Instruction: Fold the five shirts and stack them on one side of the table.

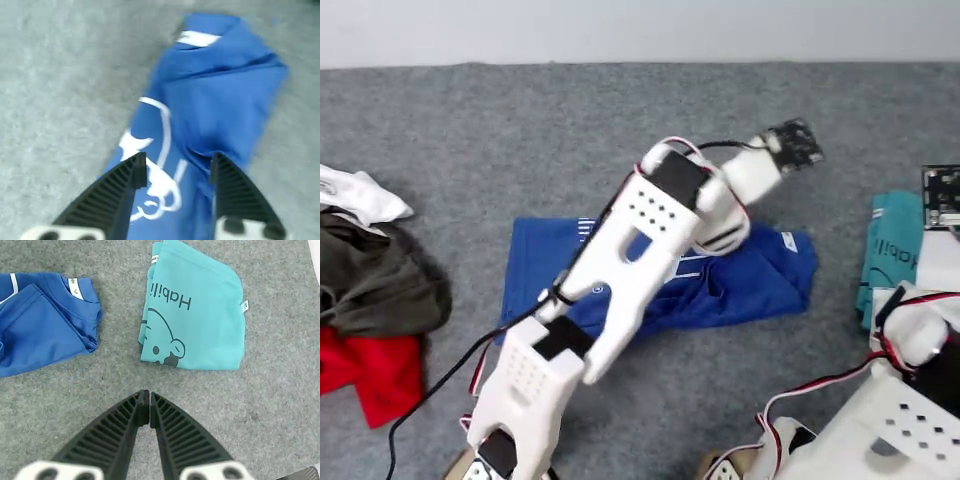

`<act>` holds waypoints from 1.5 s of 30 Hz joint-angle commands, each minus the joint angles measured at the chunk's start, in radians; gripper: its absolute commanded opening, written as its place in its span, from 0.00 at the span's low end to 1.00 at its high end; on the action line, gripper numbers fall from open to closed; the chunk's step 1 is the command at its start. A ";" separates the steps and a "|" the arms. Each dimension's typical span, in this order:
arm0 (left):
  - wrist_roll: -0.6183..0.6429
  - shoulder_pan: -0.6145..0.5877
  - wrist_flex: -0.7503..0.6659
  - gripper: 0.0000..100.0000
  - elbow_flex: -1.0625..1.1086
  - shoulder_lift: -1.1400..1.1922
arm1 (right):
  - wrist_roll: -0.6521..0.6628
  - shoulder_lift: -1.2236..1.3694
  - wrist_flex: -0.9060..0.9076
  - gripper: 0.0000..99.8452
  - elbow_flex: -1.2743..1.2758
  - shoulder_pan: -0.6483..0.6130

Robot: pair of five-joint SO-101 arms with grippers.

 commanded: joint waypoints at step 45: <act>-0.032 0.043 -0.040 0.21 0.289 -0.028 | 0.002 -0.002 0.033 0.01 -0.003 0.010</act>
